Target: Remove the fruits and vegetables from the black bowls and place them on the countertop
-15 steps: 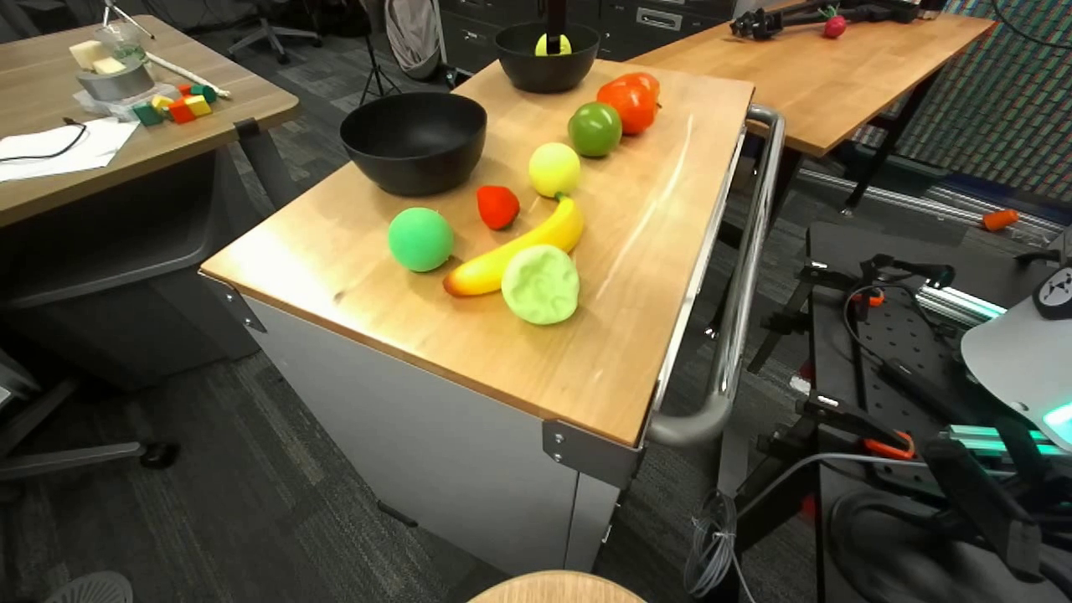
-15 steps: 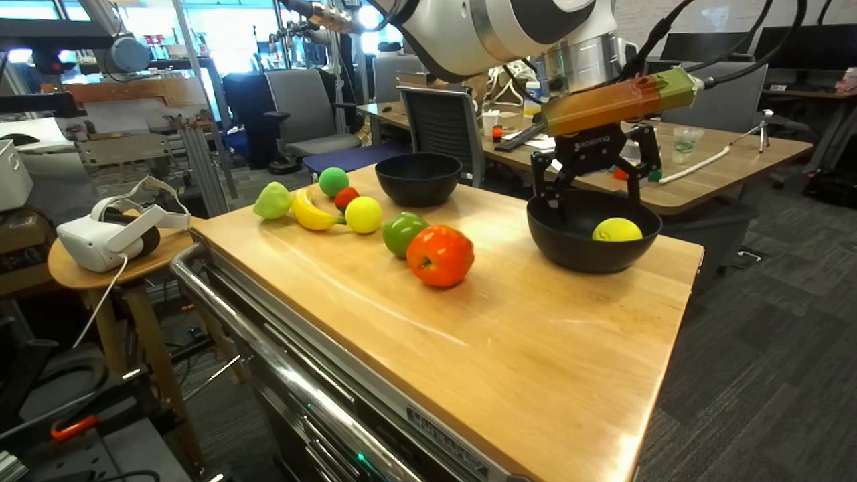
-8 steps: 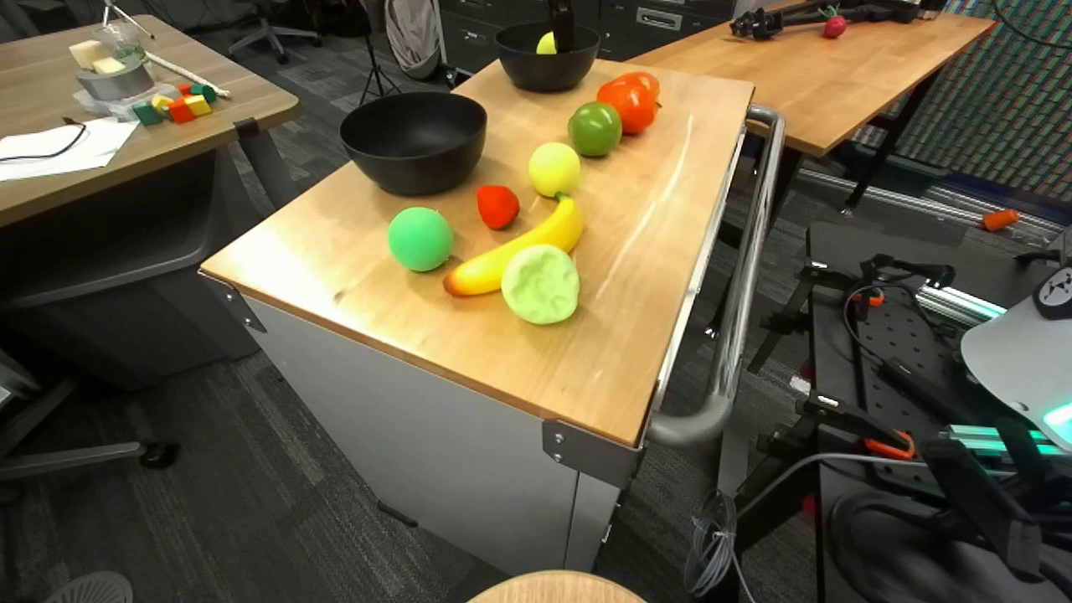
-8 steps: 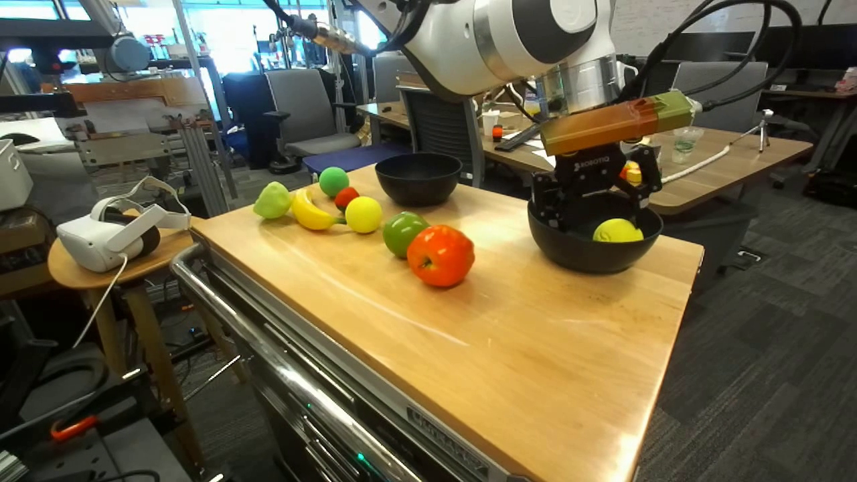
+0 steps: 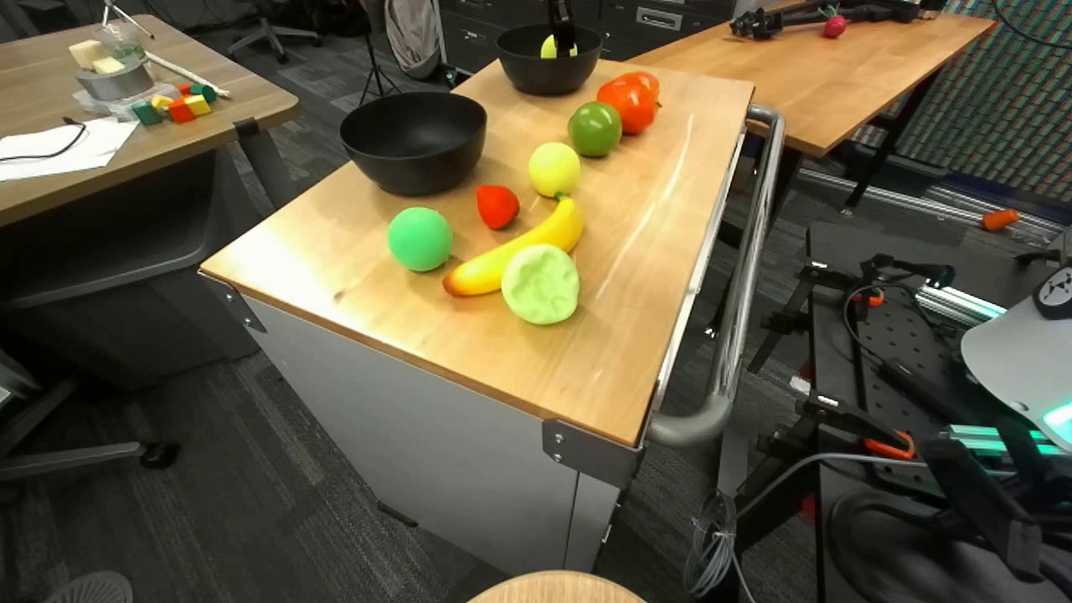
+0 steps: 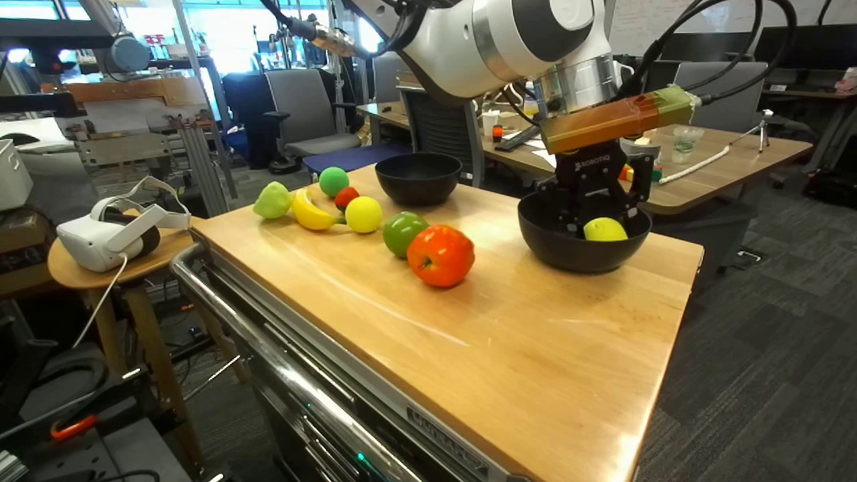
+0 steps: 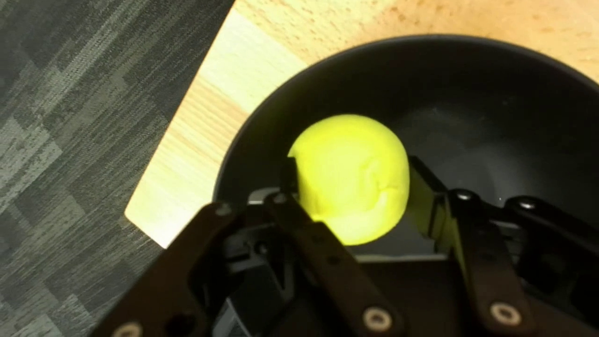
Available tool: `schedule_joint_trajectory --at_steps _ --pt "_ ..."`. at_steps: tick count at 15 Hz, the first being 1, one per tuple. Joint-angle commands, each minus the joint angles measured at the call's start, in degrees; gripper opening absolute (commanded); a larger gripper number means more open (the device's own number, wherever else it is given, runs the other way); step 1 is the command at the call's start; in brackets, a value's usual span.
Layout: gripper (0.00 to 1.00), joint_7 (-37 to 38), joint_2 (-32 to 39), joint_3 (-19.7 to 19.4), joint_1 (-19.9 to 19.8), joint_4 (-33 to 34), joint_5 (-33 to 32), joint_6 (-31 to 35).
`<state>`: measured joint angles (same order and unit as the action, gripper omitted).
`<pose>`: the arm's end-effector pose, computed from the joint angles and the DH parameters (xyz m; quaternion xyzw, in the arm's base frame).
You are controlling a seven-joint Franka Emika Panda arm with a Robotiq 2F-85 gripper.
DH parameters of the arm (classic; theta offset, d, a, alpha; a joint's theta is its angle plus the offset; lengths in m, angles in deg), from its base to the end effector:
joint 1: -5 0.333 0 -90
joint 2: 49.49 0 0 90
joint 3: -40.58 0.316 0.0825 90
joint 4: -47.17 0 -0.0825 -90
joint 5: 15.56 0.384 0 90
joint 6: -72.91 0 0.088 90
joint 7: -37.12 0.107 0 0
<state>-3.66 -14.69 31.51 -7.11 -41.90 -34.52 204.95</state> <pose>0.6717 -0.2480 0.3123 0.9409 0.2820 -0.0284 0.1852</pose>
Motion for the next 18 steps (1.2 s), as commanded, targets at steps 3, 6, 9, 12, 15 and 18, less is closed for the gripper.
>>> schedule_joint_trajectory --at_steps 3,6,9,12,15,18 --pt "0.29 0.16 -4.85 -0.12 2.66 1.45 -5.68 -1.33" --pt "0.29 -1.06 -11.13 -0.47 4.43 -0.89 -11.86 1.72" --pt "0.29 1.61 -19.46 -1.79 6.24 -5.08 -21.01 4.14" --pt "0.29 10.13 -28.81 -1.38 5.59 -11.56 -23.53 1.41" --pt "0.29 17.71 -37.30 -0.63 4.67 -20.90 -20.50 -1.69" --pt "0.29 25.64 -44.96 -0.52 4.39 -30.96 -19.30 -1.65"
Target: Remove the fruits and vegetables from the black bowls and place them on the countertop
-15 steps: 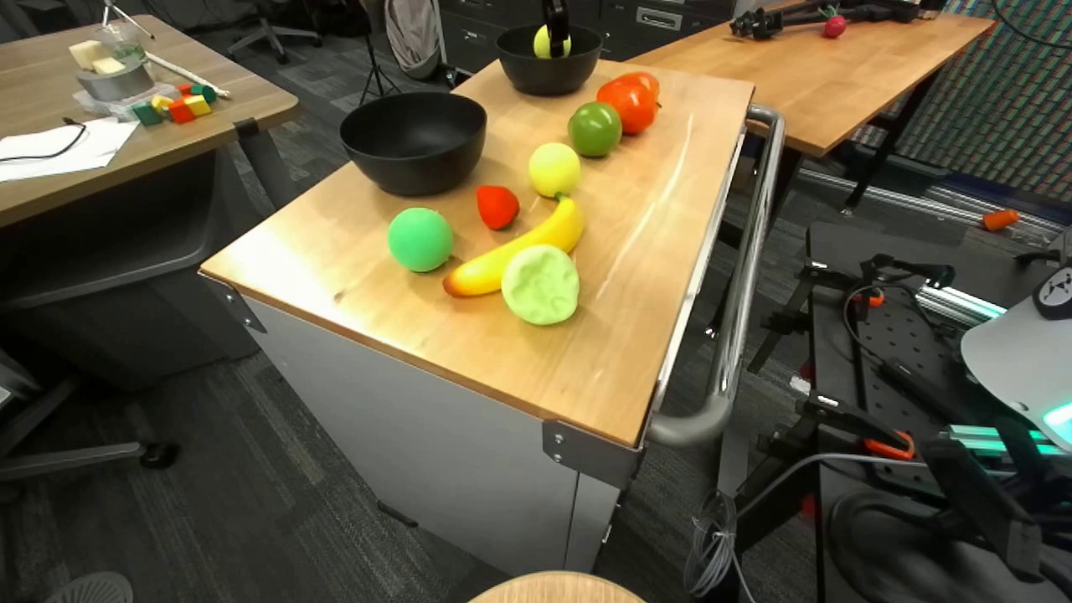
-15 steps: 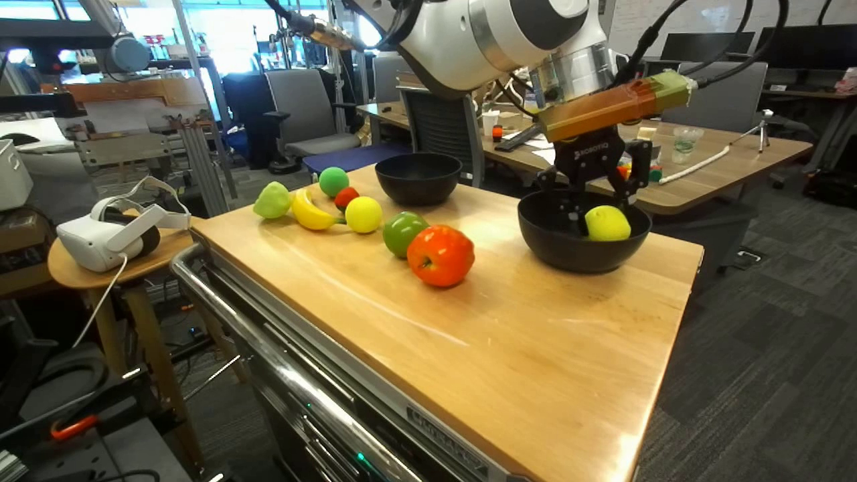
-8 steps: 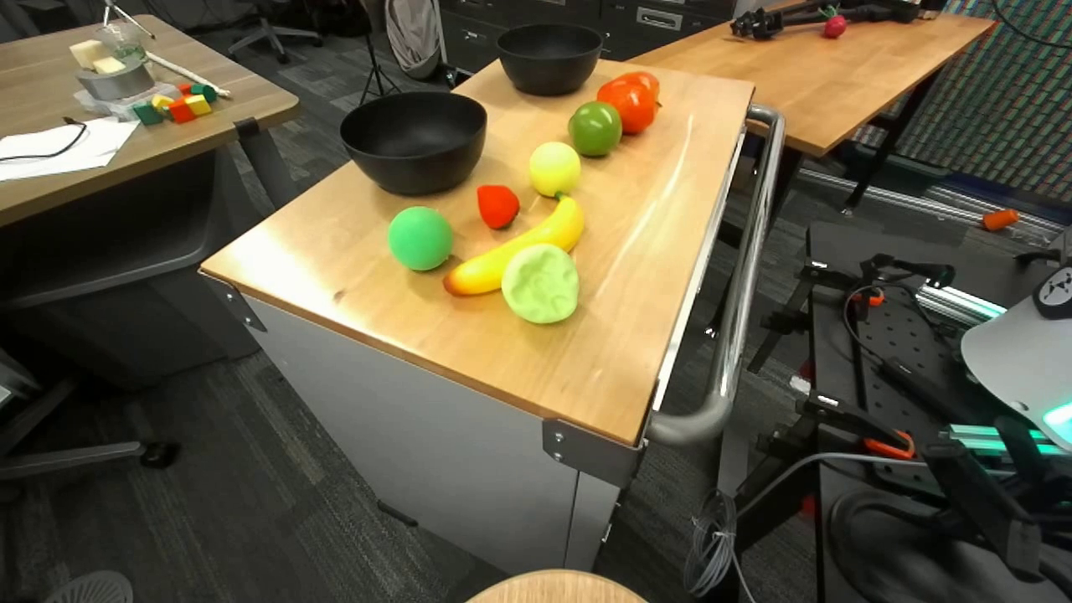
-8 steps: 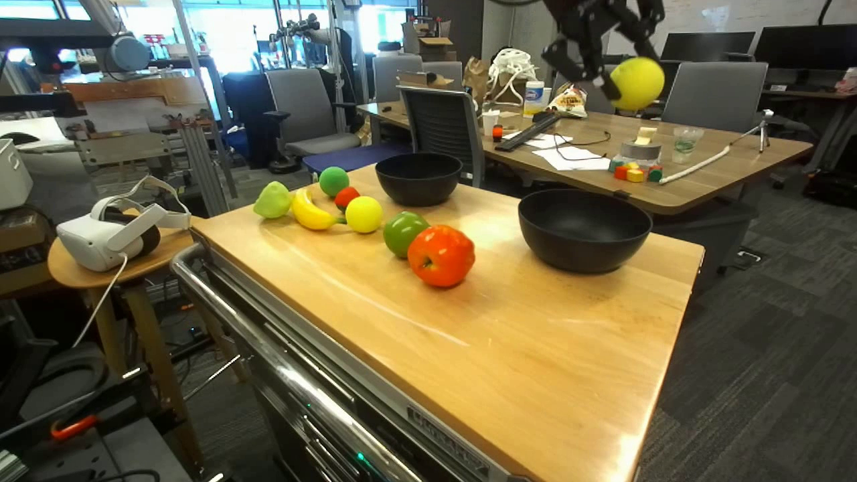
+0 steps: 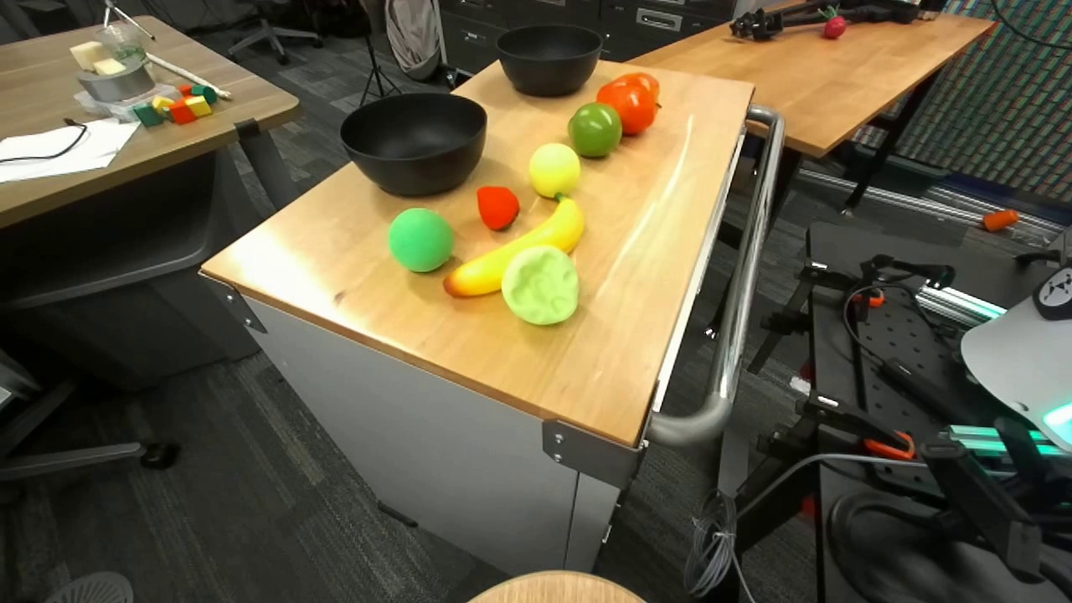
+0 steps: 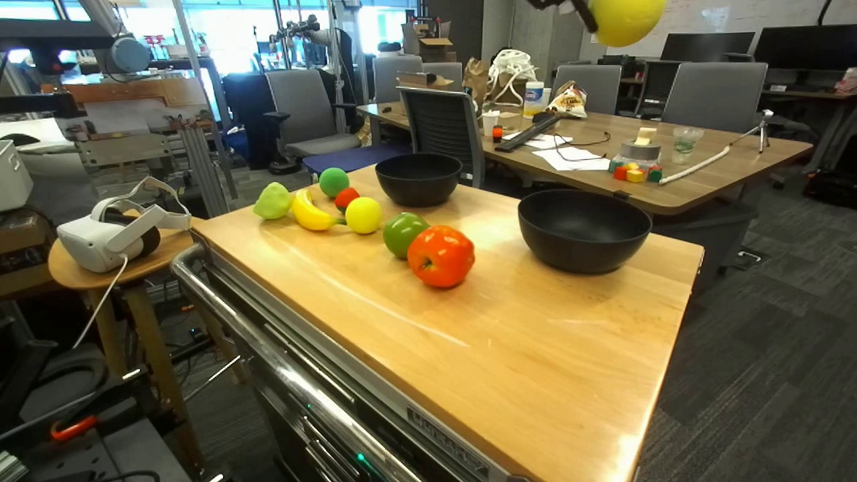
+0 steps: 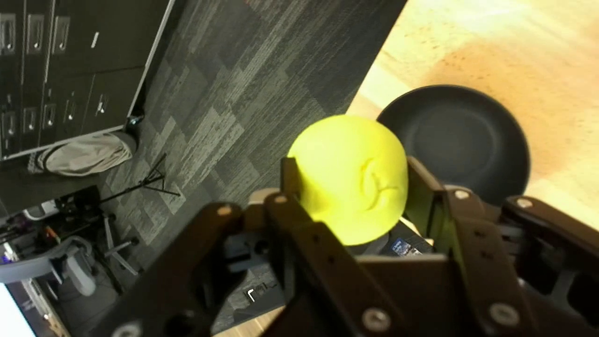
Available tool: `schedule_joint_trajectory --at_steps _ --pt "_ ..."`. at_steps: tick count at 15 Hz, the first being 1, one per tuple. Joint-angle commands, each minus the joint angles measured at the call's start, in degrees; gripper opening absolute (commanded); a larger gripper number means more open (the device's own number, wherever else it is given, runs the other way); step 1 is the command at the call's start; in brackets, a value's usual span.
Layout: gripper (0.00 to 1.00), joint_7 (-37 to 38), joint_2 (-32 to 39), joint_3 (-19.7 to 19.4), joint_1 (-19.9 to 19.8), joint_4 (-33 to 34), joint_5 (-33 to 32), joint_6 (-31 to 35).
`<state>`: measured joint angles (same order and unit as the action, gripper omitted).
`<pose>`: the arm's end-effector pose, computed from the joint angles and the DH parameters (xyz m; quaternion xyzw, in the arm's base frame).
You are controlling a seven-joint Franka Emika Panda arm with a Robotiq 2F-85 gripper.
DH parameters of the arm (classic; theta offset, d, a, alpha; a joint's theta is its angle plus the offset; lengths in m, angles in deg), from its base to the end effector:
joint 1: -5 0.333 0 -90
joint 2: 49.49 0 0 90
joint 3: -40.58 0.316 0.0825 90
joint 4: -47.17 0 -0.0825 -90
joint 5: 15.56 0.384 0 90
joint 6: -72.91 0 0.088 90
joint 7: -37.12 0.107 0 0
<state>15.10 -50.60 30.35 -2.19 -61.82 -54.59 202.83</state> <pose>0.5586 -0.1929 0.5502 0.9185 0.1982 0.0716 0.3346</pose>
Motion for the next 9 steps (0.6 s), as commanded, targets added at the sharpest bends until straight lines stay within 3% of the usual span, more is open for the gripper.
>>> schedule_joint_trajectory --at_steps 1,5,9 --pt "0.29 9.14 -11.56 0.63 -0.75 -14.56 0.12 0.85" --pt "0.29 16.09 -20.24 0.35 -2.06 -28.68 -2.40 4.45" --pt "0.29 19.83 -21.91 -1.53 -4.39 -39.93 -4.08 20.19"
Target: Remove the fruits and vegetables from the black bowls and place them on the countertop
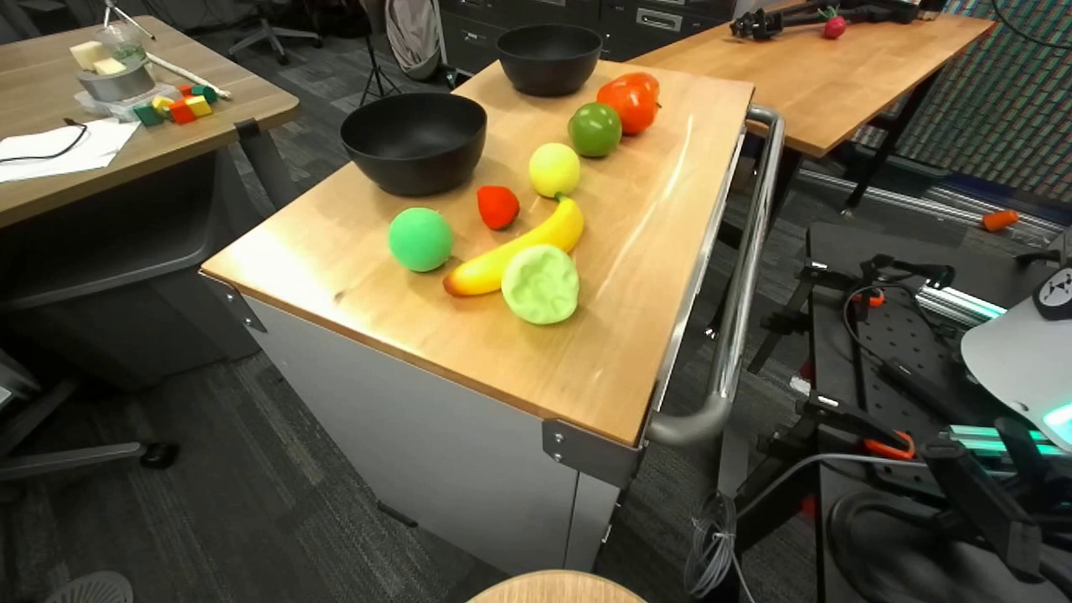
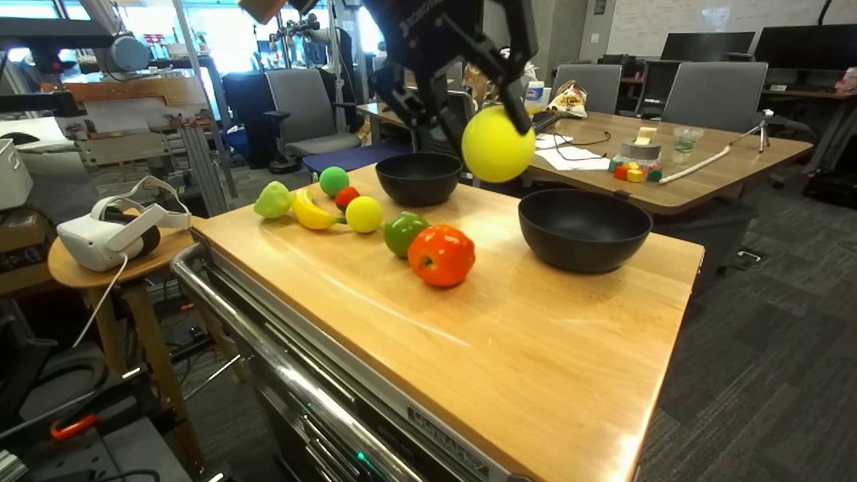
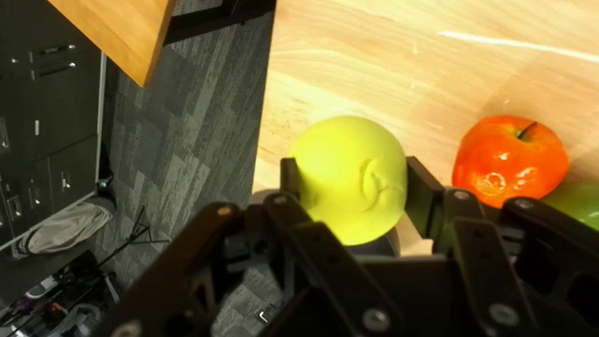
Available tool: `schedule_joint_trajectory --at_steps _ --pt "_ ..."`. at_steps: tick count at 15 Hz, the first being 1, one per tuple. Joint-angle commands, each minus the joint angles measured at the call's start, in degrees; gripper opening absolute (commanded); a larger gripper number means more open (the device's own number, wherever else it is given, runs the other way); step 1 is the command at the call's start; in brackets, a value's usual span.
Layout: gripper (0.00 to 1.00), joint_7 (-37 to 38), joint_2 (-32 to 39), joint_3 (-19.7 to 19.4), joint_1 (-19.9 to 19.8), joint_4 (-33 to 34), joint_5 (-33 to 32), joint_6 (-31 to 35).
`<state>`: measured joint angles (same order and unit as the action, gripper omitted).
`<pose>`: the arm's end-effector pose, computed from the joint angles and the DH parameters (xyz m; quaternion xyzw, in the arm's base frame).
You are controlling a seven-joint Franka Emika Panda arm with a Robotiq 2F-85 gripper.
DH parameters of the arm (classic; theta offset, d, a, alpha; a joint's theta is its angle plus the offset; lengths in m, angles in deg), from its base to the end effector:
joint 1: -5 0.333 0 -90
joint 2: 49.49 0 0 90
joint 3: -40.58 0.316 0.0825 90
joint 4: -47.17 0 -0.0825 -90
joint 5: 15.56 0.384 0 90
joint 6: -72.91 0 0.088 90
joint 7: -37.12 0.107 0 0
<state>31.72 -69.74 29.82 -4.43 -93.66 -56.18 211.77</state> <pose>0.4289 -0.1636 0.4575 0.9542 0.1011 0.0988 0.2638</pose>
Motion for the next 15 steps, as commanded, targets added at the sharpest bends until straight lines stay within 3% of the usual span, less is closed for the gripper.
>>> schedule_joint_trajectory --at_steps 1,3,5,15 --pt "0.29 4.71 -2.05 -2.33 -1.77 -9.62 -4.09 15.50" --pt "0.29 6.34 0.98 -1.44 -4.86 -11.36 -6.28 24.53" --pt "0.29 7.61 3.63 -2.57 -5.65 -11.64 -8.62 28.00" --pt "0.29 4.40 12.68 -3.32 -7.24 -9.10 -5.02 26.28"
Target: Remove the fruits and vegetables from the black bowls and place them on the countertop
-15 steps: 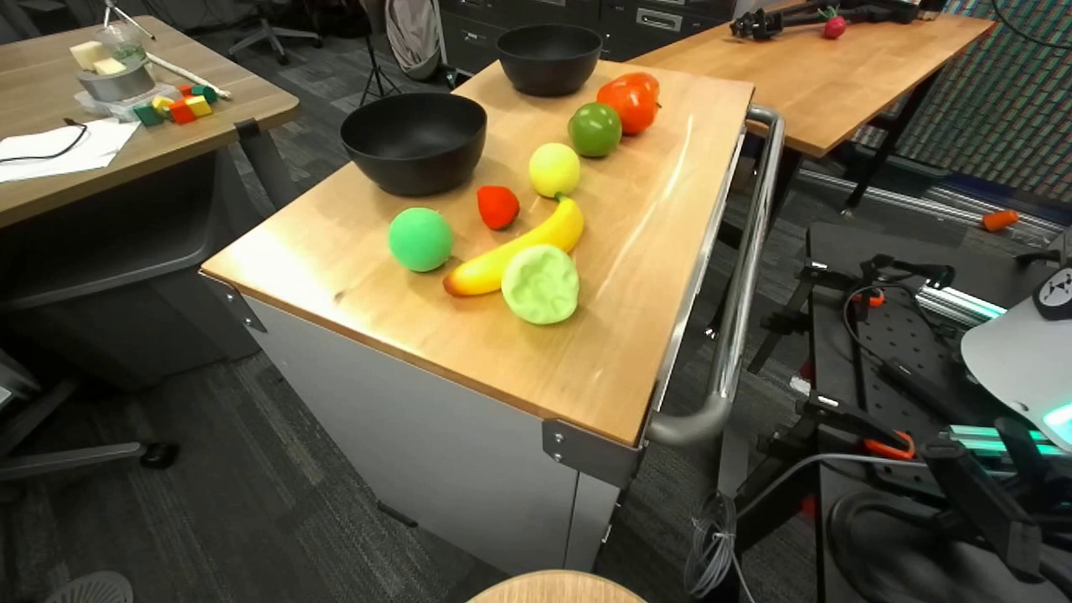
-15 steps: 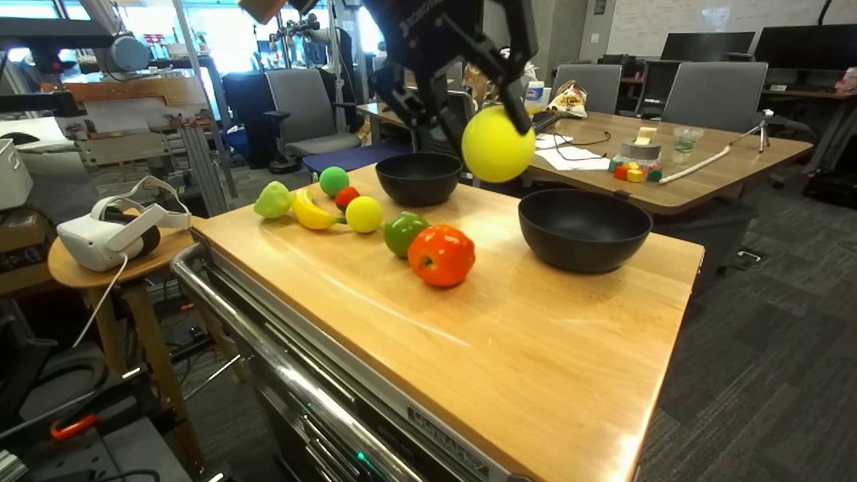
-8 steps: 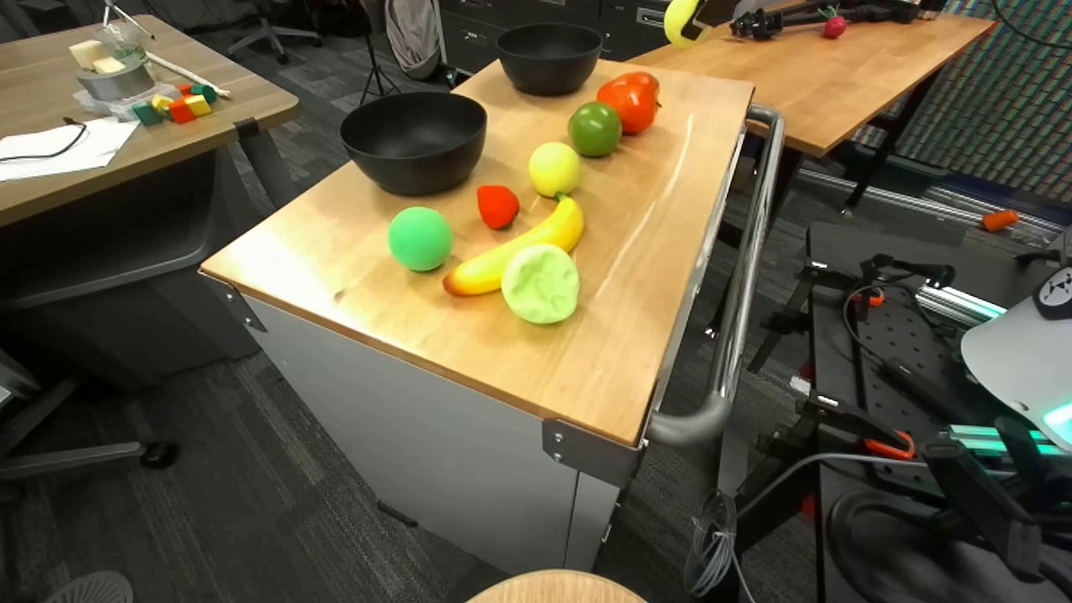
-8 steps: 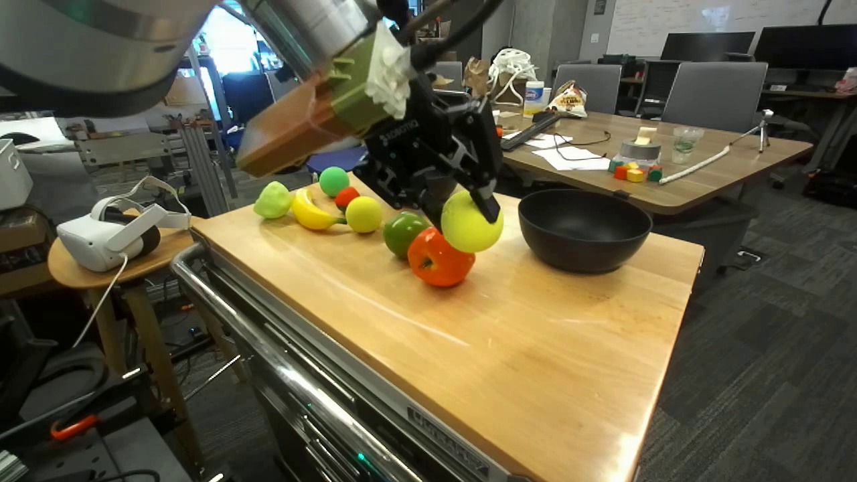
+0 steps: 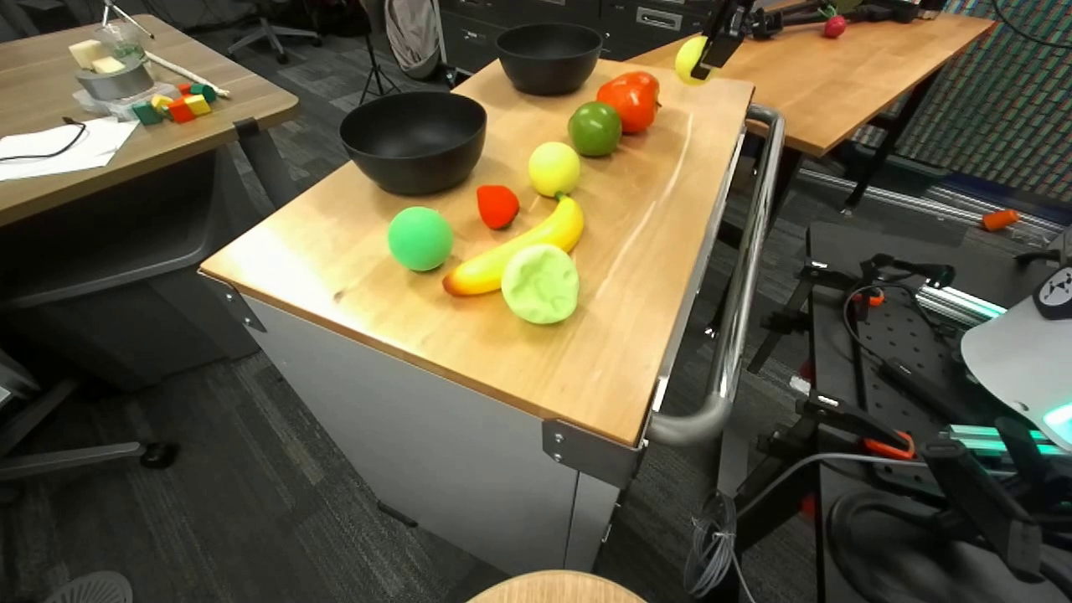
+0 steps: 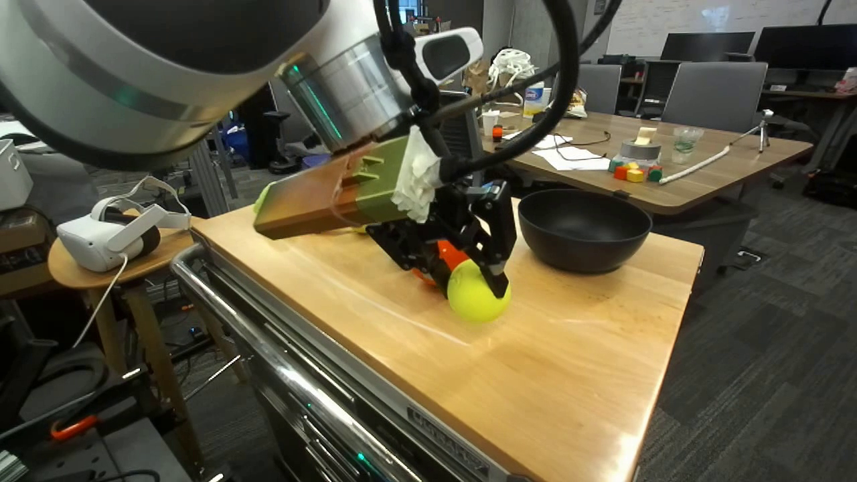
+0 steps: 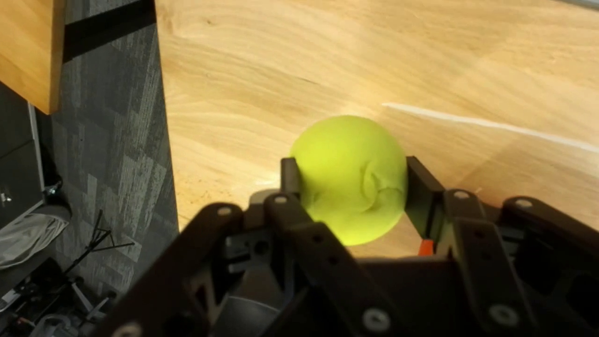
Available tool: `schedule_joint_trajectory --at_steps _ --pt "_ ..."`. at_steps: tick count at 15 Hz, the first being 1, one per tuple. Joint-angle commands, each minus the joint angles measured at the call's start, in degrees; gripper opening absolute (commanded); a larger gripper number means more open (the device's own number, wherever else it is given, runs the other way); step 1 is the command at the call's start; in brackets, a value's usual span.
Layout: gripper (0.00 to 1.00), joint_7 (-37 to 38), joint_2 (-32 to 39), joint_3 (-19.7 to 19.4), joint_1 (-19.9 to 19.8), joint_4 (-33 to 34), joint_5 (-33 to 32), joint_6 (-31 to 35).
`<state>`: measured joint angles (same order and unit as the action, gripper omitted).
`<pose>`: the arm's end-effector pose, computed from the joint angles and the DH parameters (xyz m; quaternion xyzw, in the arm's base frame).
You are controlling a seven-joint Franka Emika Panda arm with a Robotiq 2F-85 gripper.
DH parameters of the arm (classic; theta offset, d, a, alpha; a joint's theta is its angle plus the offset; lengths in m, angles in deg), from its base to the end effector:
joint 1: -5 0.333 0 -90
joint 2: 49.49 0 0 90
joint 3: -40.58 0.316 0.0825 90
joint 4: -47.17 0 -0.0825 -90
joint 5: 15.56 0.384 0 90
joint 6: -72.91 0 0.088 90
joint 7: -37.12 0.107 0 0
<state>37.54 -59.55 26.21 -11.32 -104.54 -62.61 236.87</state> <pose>0.3973 -0.1870 0.3315 0.9648 0.0982 0.1344 0.2037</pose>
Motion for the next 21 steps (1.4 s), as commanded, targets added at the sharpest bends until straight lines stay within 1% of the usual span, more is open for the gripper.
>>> schedule_joint_trajectory --at_steps 1,7,8,9,11,12,13,14,16,17,18,20,21 --pt "0.29 -1.81 3.31 0.31 -0.08 2.07 1.90 1.15" --pt "0.29 -4.85 7.09 0.78 1.43 3.23 7.05 0.81" --pt "0.47 -5.34 7.45 0.97 1.65 3.43 7.65 0.75" --pt "0.79 -5.94 7.67 1.19 1.89 3.73 8.30 0.11" --pt "0.80 -6.89 7.11 1.38 2.08 4.41 8.59 -1.32" --pt "0.85 -7.35 6.24 1.38 2.13 4.42 9.11 -1.86" --pt "0.94 -8.13 5.01 1.39 2.19 4.38 9.67 -3.29" --pt "0.99 -9.08 3.96 1.36 2.25 4.40 10.42 -4.25" --pt "1.00 -11.61 0.75 1.31 2.56 4.47 13.53 -8.35" --pt "1.00 -12.10 -1.96 1.56 2.78 4.68 15.38 -11.58" --pt "1.00 -12.28 -4.90 1.93 2.64 5.25 15.16 -13.93" --pt "1.00 -7.79 -10.04 3.84 0.64 6.14 7.72 -12.94" --pt "1.00 -7.85 -12.66 4.77 0.32 6.69 6.05 -13.82"
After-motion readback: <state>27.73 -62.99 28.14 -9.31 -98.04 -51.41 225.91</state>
